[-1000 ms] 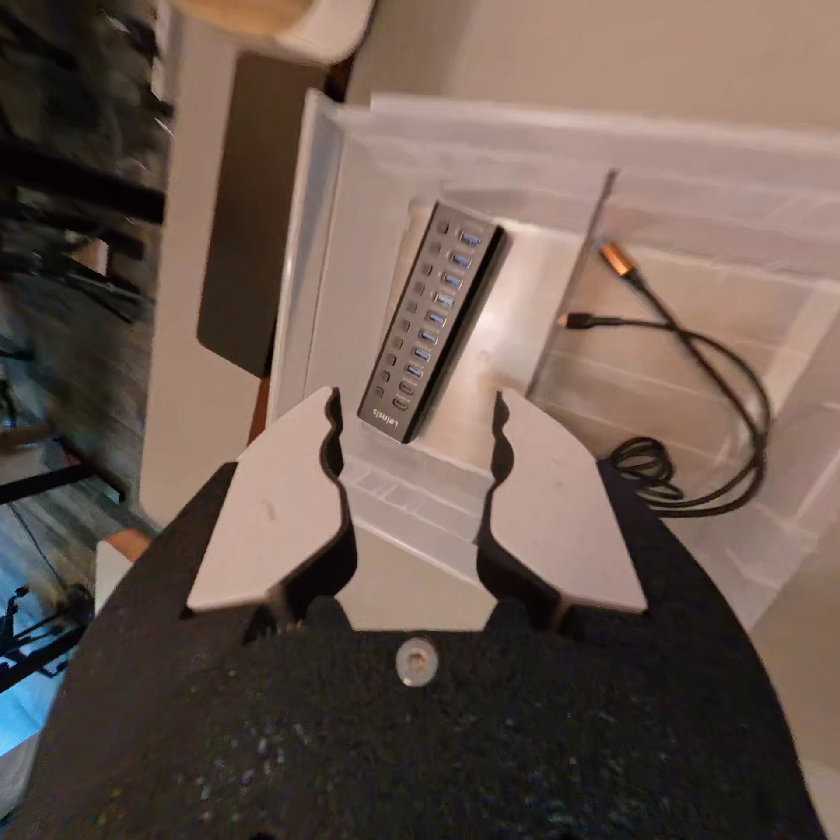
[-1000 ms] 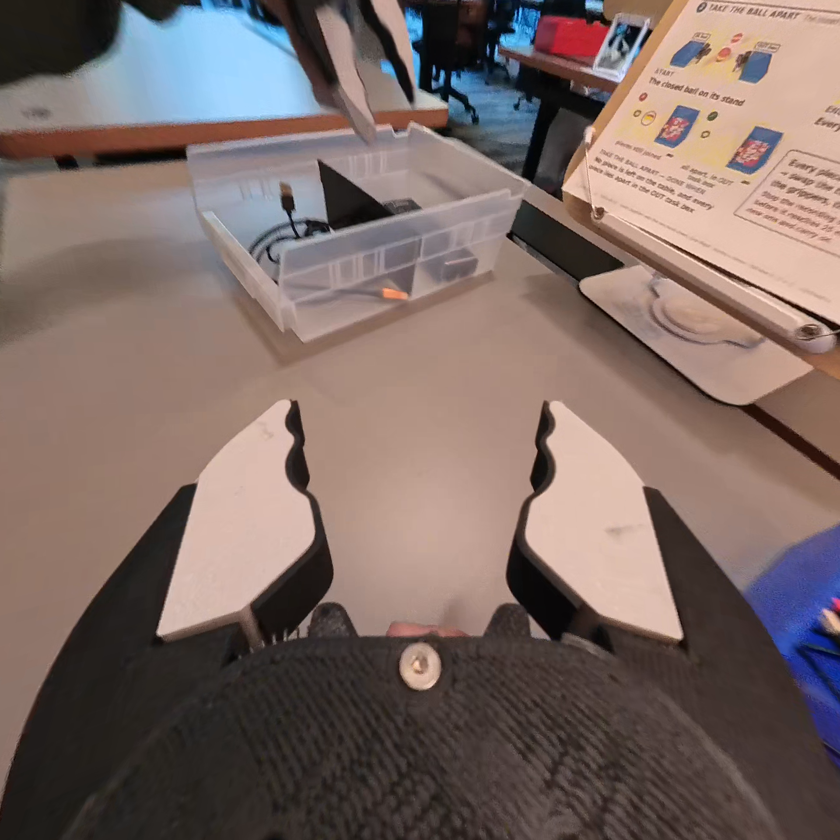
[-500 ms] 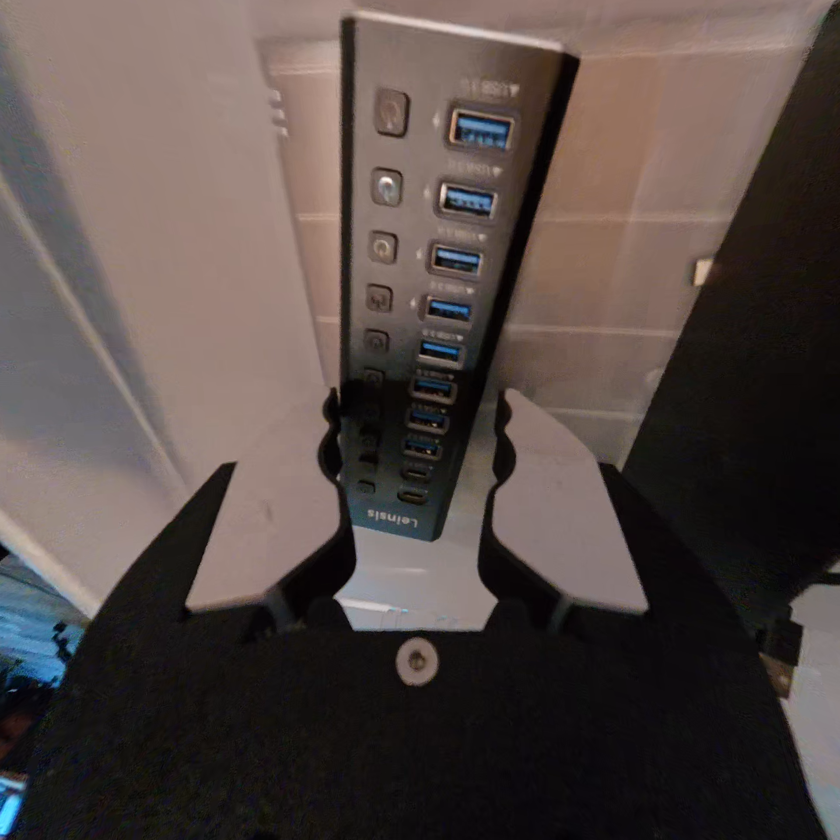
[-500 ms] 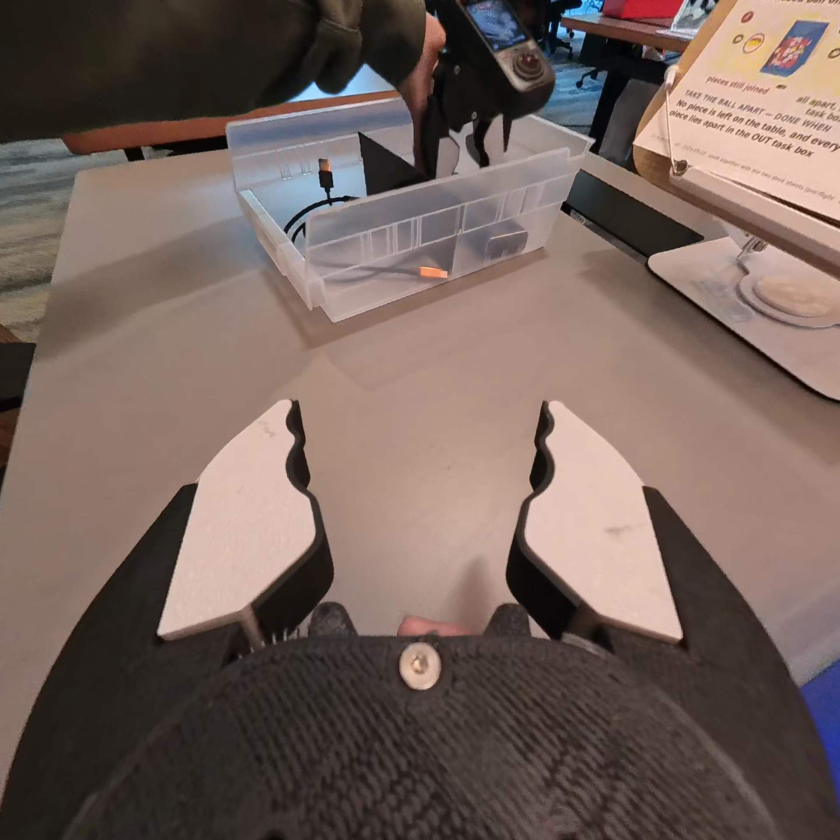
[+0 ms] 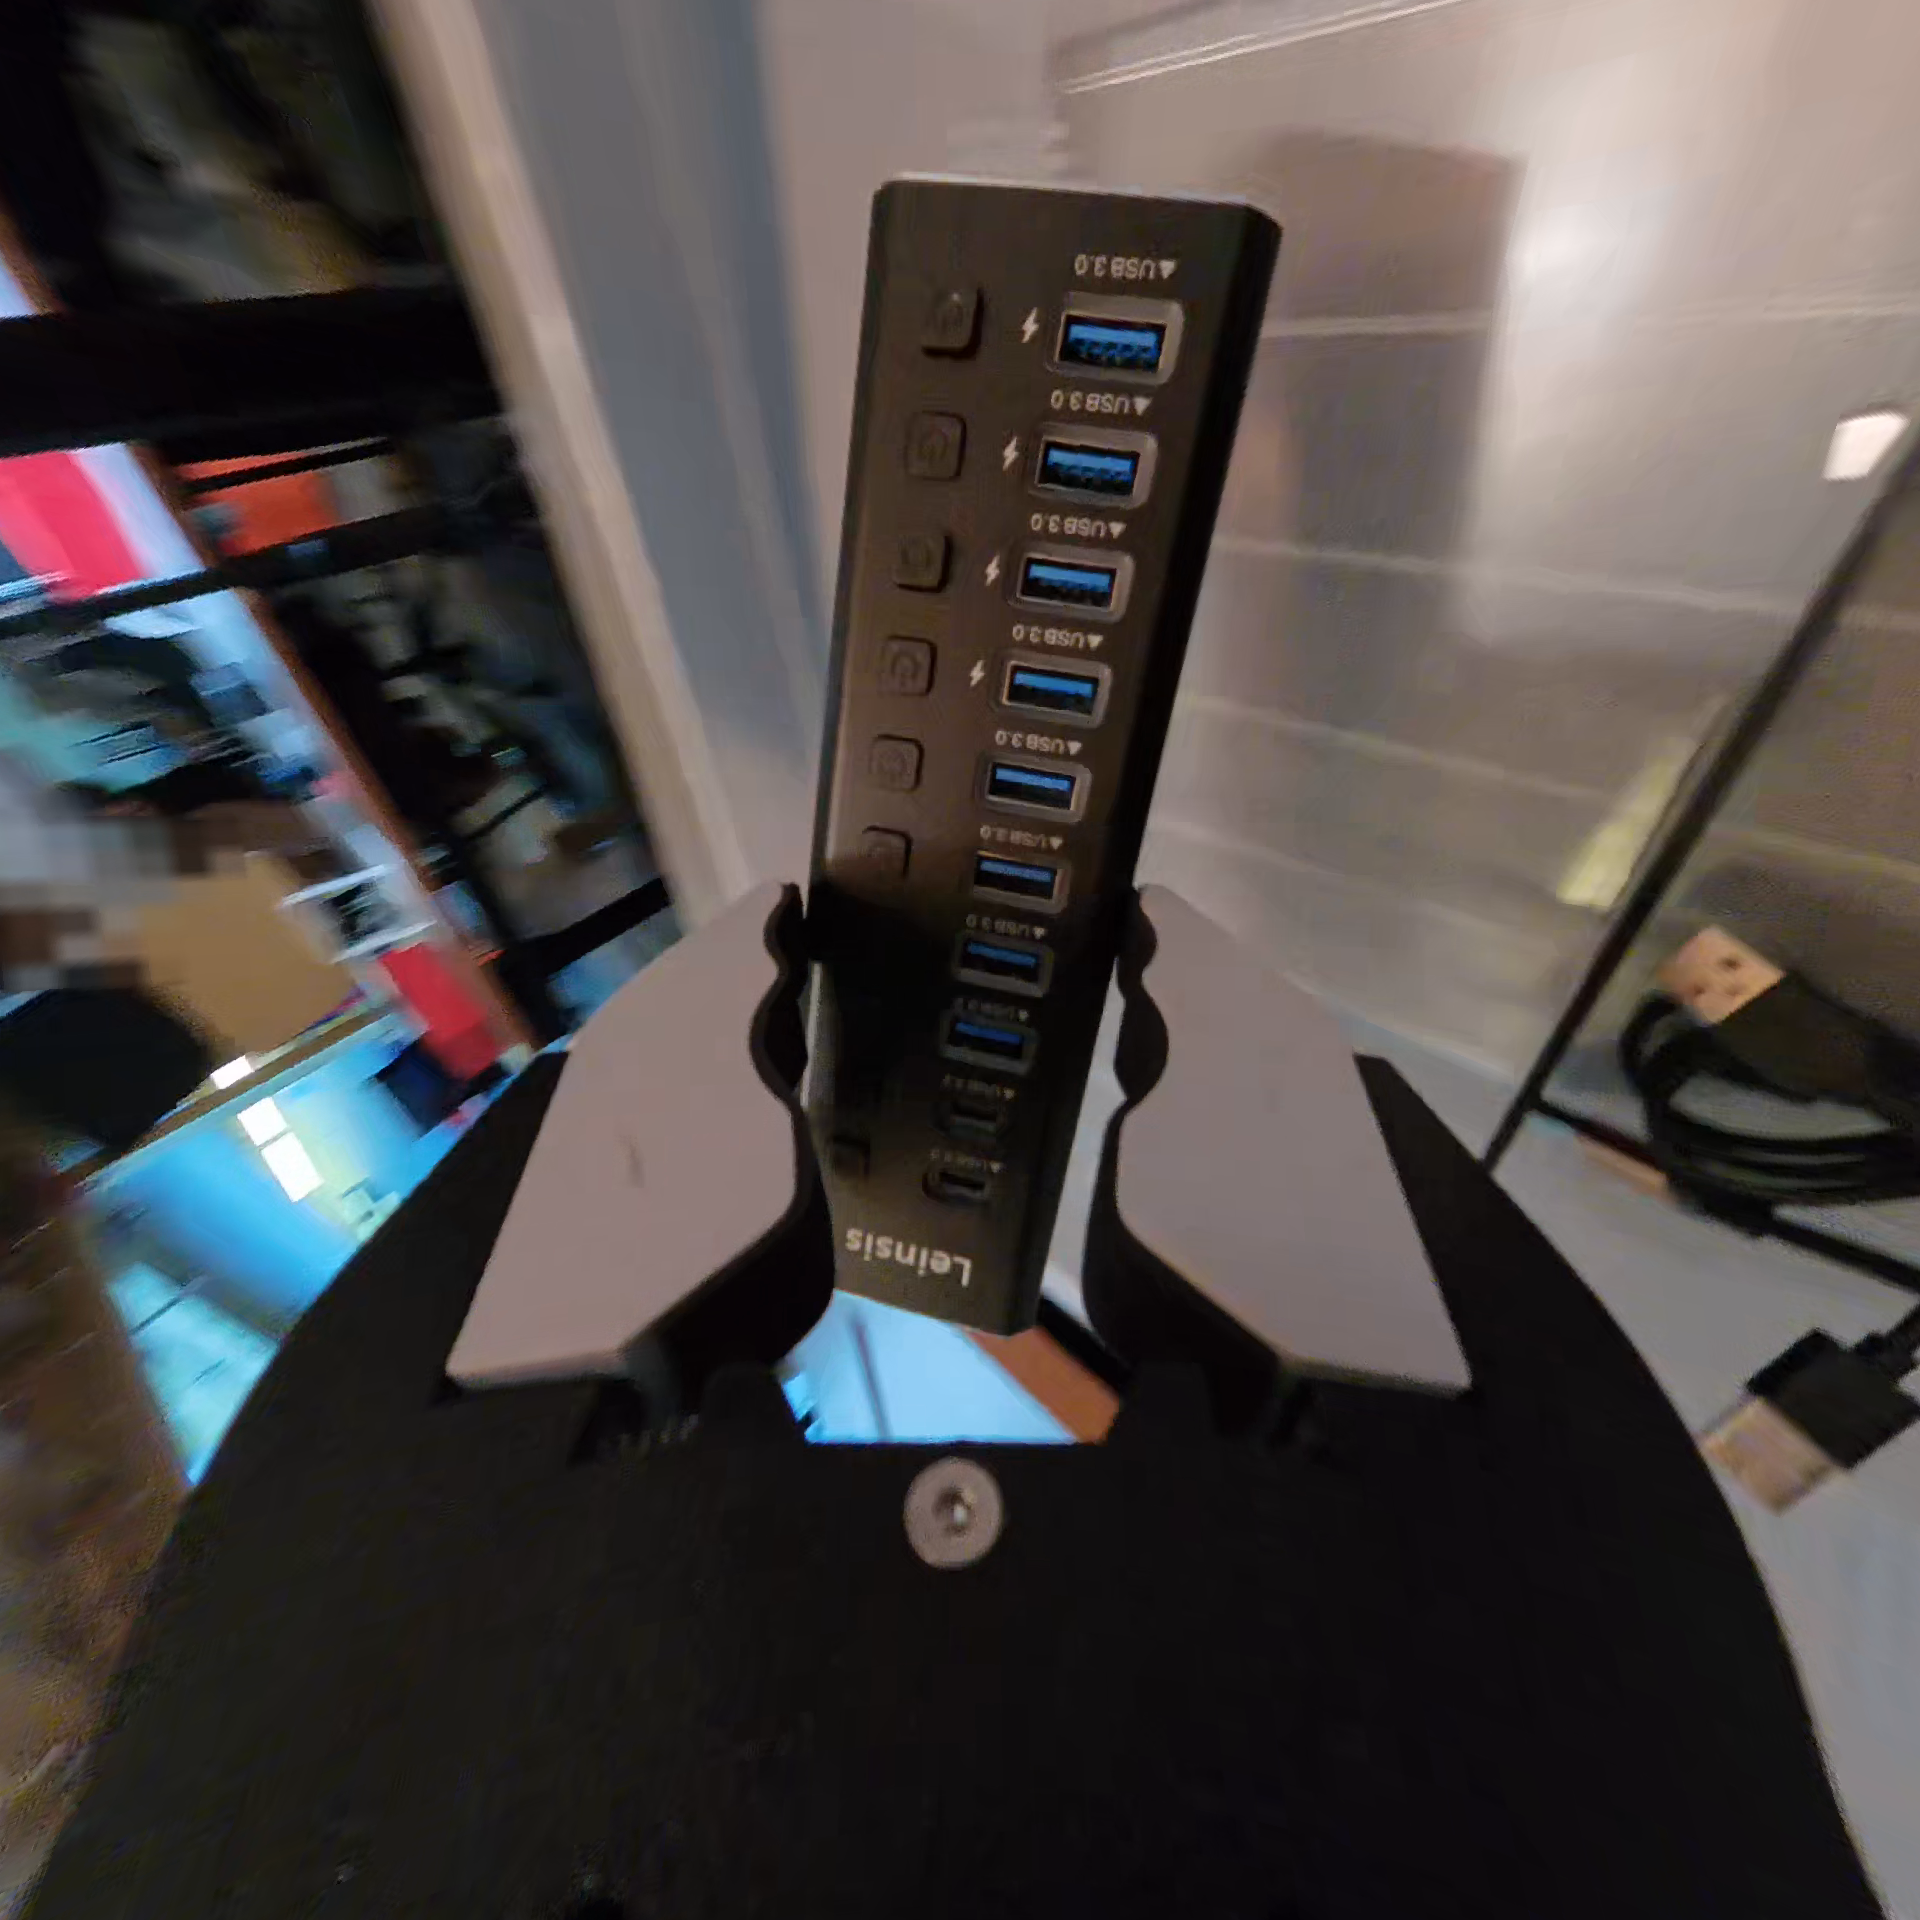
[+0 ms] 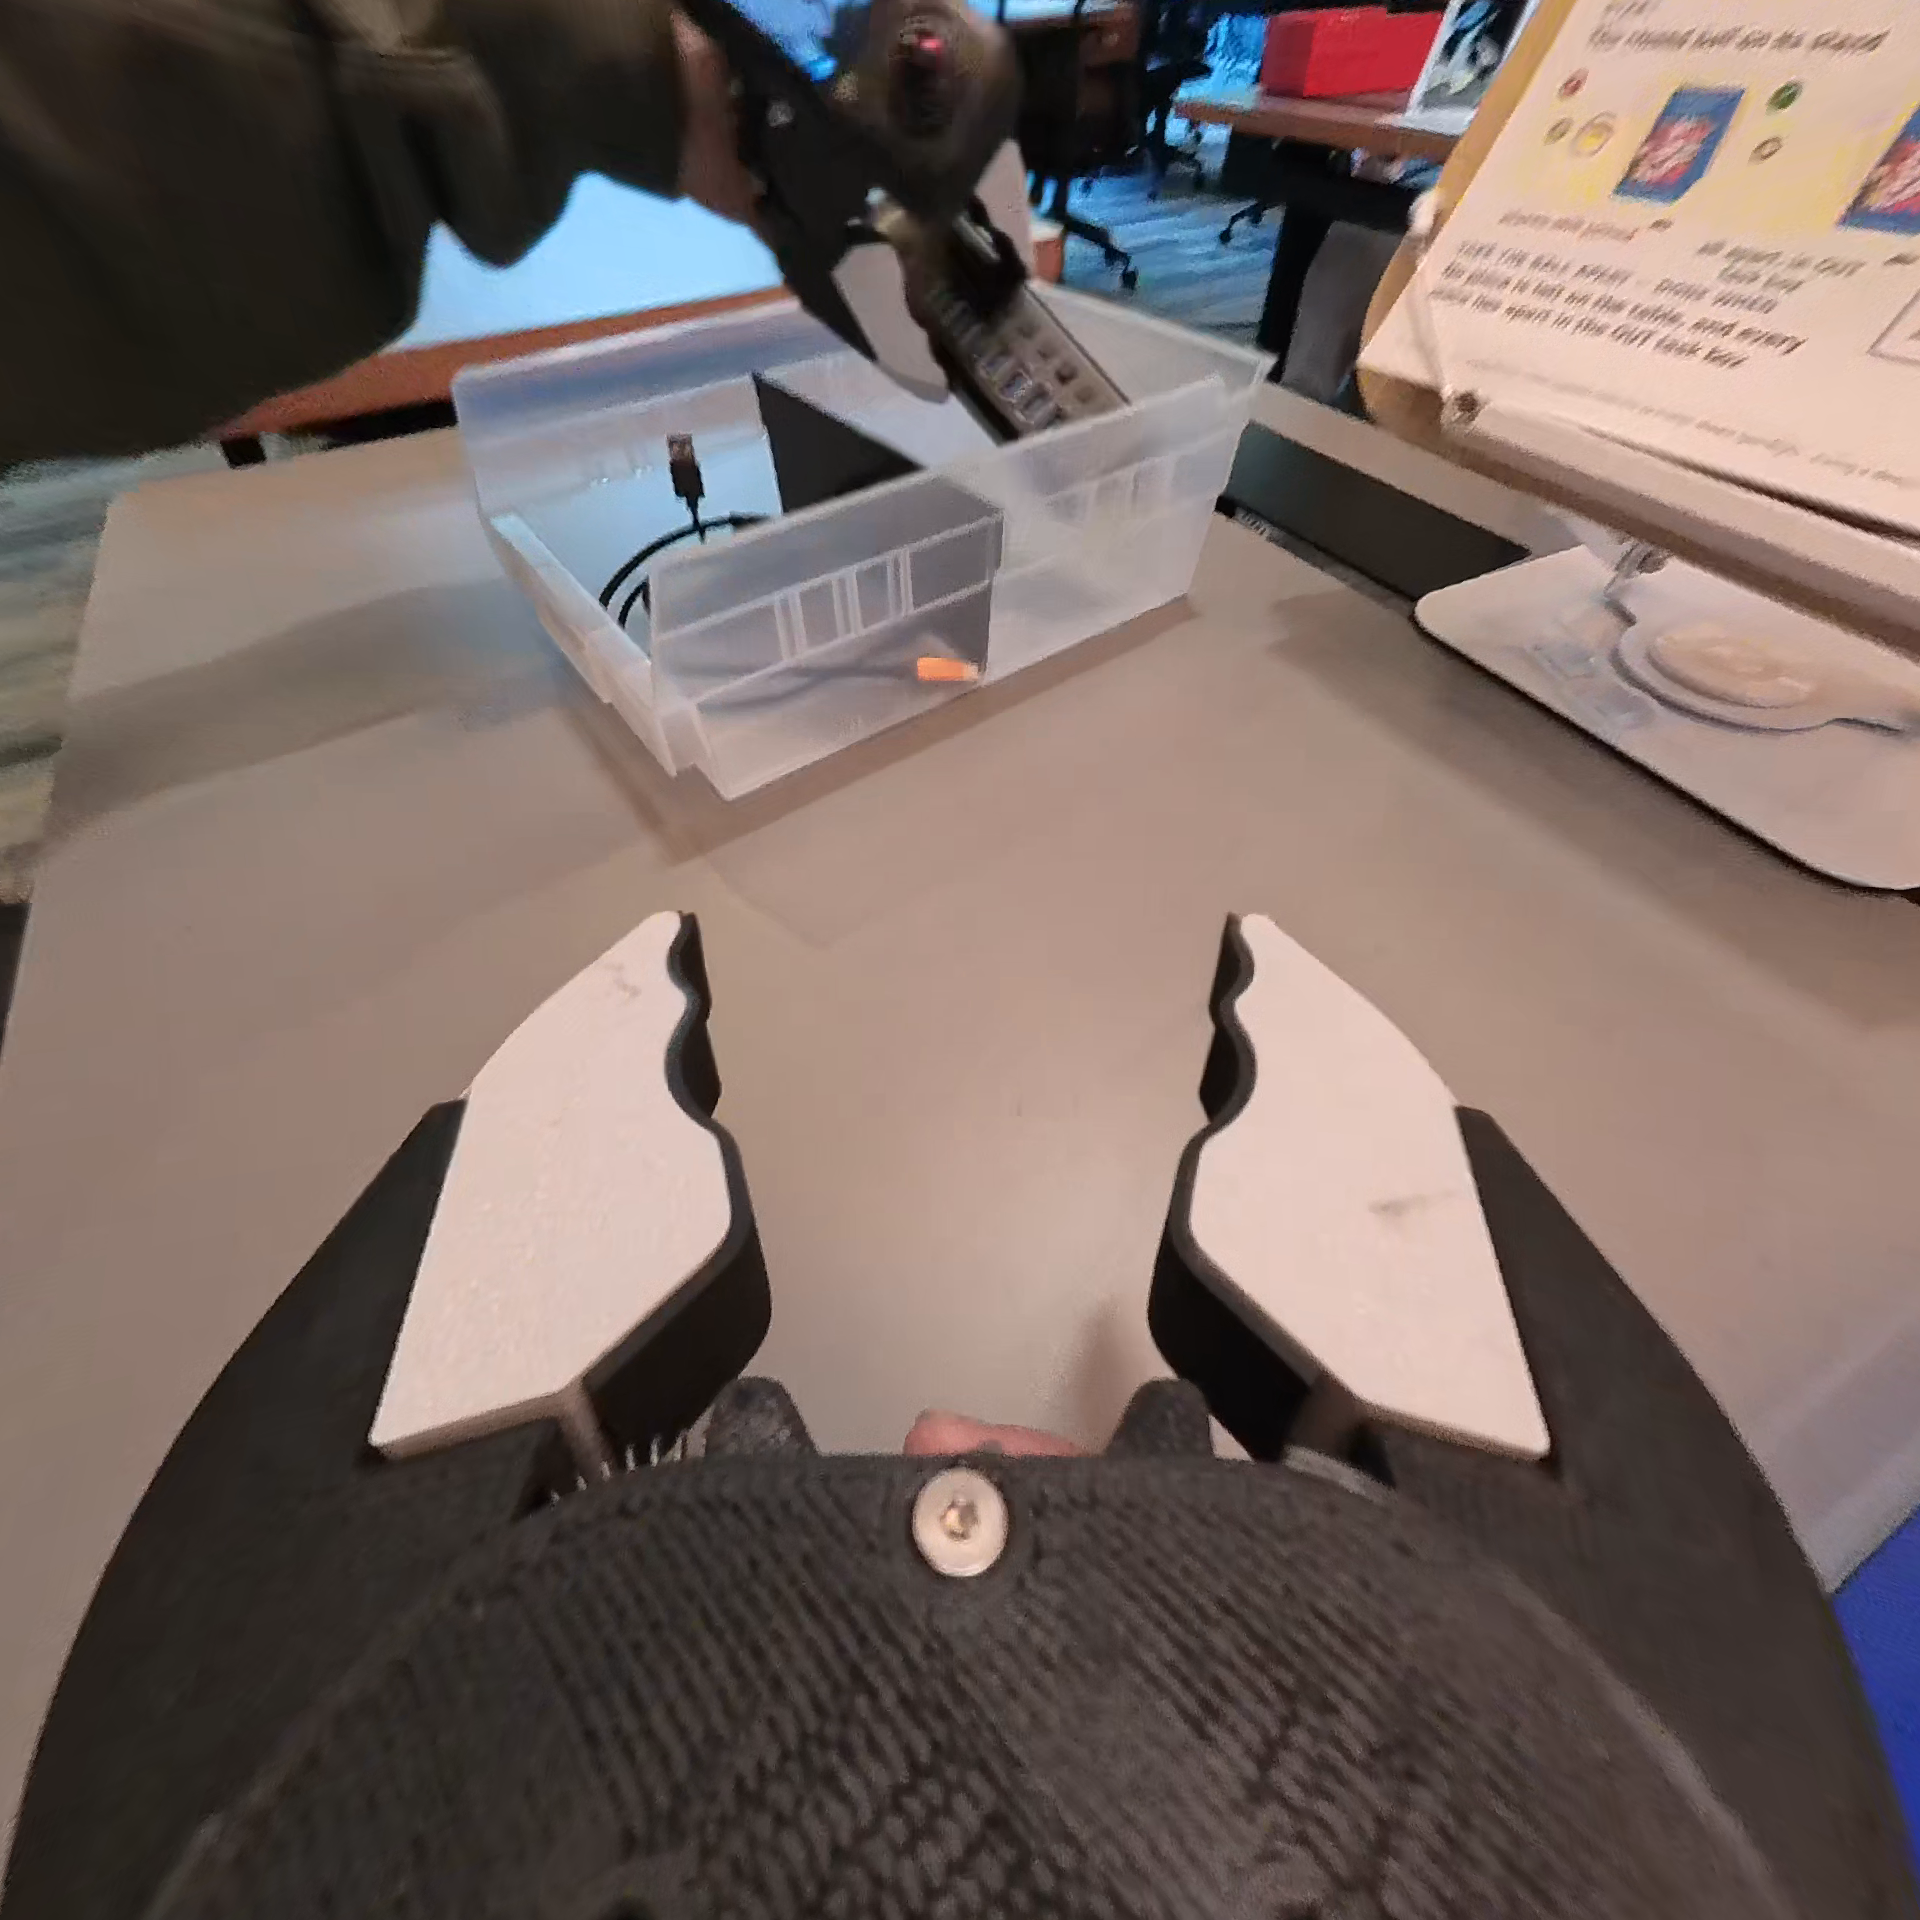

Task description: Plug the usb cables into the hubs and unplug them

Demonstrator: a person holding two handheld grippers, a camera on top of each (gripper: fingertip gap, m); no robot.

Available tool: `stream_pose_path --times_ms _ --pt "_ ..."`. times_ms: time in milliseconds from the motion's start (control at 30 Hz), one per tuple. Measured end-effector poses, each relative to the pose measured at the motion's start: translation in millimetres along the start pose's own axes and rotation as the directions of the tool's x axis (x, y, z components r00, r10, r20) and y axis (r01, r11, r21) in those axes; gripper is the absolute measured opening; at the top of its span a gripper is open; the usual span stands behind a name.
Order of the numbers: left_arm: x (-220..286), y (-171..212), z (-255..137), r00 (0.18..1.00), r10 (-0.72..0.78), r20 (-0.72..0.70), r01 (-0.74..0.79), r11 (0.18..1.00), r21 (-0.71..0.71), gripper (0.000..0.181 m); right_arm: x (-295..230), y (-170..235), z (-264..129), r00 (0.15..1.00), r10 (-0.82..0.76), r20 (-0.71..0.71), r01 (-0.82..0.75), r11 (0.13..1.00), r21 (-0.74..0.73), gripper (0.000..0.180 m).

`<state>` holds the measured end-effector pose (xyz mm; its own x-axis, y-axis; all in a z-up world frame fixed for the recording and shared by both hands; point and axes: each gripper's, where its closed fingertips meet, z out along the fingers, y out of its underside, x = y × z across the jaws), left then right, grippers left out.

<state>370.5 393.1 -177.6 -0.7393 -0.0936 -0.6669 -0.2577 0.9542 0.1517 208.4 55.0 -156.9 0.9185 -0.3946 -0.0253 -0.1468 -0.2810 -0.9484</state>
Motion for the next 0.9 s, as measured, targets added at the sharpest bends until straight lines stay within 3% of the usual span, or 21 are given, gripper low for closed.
stream_pose_path --times_ms 33,167,233,400,467,600,667,833,900 --pt "-11 3 -17 0.997 0.006 0.081 -0.005 1.0 -0.013 0.057 0 -5 -1 1.0 0.011 -0.01 -0.011 1.0 0.025 0.093" --pt "-42 -1 -107 0.933 0.04 0.357 -0.043 0.999 -0.001 0.057 -9 -26 -5 0.999 0.05 0.003 -0.05 0.994 0.102 0.094" --pt "-46 -17 -159 0.863 0.09 0.496 -0.111 0.994 0.014 0.057 -18 -43 -8 0.997 0.063 0.033 -0.068 0.983 0.172 0.096" --pt "8 -96 -252 0.758 0.121 0.64 -0.284 0.946 0.157 0.057 -38 -80 -11 0.97 0.179 0.165 -0.223 0.923 0.314 0.099" --pt "38 -129 -274 0.726 0.106 0.68 -0.341 0.914 0.221 0.057 -53 -92 -16 0.951 0.192 0.242 -0.271 0.895 0.355 0.09" --pt "87 -180 -306 0.657 0.08 0.749 -0.454 0.836 0.309 0.057 -67 -88 -26 0.959 0.157 0.236 -0.239 0.895 0.377 0.071" --pt "103 -196 -317 0.646 0.069 0.76 -0.487 0.804 0.341 0.057 -87 -86 -39 0.938 0.093 0.334 -0.231 0.887 0.401 0.033" --pt "115 -213 -321 0.642 -0.031 0.766 -0.48 0.763 0.433 0.058 -89 -77 -56 0.968 0.014 0.25 -0.128 0.885 0.447 0.031" --pt "118 -218 -321 0.68 -0.097 0.727 -0.445 0.733 0.514 0.062 -89 -76 -64 0.977 -0.041 0.211 -0.066 0.877 0.477 0.031"
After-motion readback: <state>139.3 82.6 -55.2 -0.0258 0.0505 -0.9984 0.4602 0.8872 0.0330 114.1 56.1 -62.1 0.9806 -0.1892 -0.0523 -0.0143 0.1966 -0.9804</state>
